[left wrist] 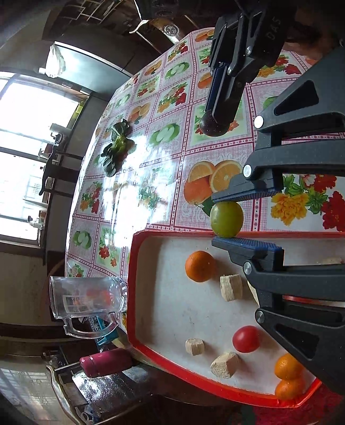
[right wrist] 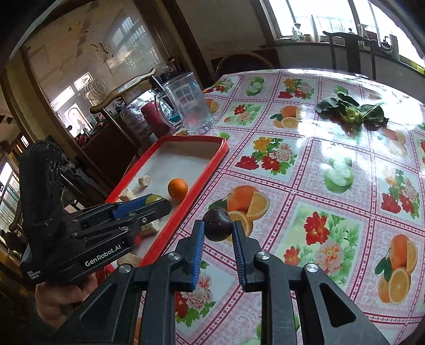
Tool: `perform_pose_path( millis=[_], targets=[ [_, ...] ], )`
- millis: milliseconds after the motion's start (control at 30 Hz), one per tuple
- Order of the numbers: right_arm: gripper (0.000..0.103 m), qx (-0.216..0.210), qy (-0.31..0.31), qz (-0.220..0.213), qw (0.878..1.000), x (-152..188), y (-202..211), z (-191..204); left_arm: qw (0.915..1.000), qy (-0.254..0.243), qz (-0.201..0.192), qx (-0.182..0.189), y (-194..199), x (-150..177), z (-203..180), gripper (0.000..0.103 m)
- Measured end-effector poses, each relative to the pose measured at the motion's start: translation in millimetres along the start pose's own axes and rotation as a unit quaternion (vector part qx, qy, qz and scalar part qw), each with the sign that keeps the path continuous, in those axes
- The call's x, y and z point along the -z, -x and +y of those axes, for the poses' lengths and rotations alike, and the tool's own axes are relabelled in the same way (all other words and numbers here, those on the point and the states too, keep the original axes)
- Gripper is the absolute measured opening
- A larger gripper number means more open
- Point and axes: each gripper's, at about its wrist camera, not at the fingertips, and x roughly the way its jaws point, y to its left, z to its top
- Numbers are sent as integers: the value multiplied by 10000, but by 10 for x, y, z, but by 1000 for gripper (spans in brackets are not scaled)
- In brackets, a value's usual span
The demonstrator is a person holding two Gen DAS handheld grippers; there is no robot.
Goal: Organize fruits
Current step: 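Carry the lime and plum with both tools over the red tray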
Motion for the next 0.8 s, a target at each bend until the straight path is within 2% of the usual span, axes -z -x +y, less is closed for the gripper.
perform_pose_path(
  millis=[800],
  targets=[
    [22,-289,343,197,9988,34,-295,611,9985,435,-73,-318,288,301,642,23]
  ],
)
